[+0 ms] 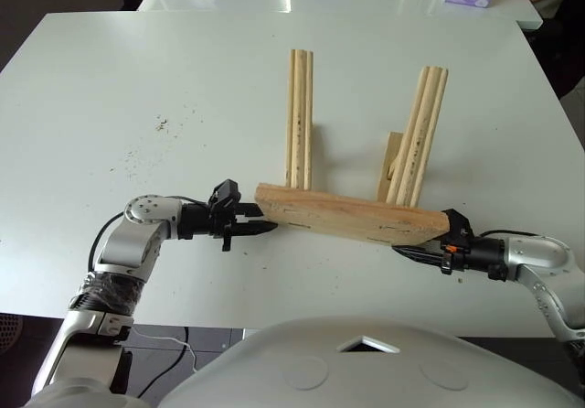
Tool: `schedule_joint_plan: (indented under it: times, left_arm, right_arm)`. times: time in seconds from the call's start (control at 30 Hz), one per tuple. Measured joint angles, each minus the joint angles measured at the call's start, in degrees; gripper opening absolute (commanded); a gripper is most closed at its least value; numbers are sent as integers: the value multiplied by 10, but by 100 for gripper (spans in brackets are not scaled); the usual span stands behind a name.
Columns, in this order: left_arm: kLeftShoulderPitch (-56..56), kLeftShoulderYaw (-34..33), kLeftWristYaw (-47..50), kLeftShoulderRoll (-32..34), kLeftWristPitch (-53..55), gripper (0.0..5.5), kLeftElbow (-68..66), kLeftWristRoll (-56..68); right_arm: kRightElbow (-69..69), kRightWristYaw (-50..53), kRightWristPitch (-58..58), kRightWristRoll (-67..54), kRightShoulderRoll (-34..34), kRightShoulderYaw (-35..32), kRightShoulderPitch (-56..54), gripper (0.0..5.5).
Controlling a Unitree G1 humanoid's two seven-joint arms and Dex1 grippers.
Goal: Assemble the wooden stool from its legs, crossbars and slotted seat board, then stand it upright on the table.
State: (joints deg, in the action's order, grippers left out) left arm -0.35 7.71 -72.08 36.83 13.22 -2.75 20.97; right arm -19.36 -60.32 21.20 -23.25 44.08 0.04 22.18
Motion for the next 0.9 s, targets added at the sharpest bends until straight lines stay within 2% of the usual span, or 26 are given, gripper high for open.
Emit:
schedule_joint_plan:
  times: [0.13, 0.2, 0.33, 0.43, 0.57, 0.7, 0.9]
  left_arm:
    - [14, -10, 75, -9, 29, 152, 61, -27]
    - [15, -22, 144, -13, 72, 152, 97, -40]
    - [13, -29, 210, -7, 176, 152, 154, -51]
    - [4, -18, 206, 9, 236, 152, 181, -44]
    - [-31, -18, 146, 30, 307, 152, 227, 42]
    - [-61, -38, 126, 32, 337, 152, 229, 96]
    - [-49, -38, 95, 41, 344, 152, 227, 116]
  right_arm:
    - [-71, 72, 126, -59, -9, -43, 3, 162]
    - [-100, 126, 193, -107, -36, -63, -7, 162]
    - [-139, 220, 272, -171, -61, -134, -31, 162]
    - [-145, 239, 321, -201, -56, -142, -47, 162]
    - [-153, 194, 380, -343, -31, -171, -69, 162]
    - [-139, 193, 422, -479, -17, -181, -98, 162]
    - [-101, 244, 441, -692, 55, -160, -111, 162]
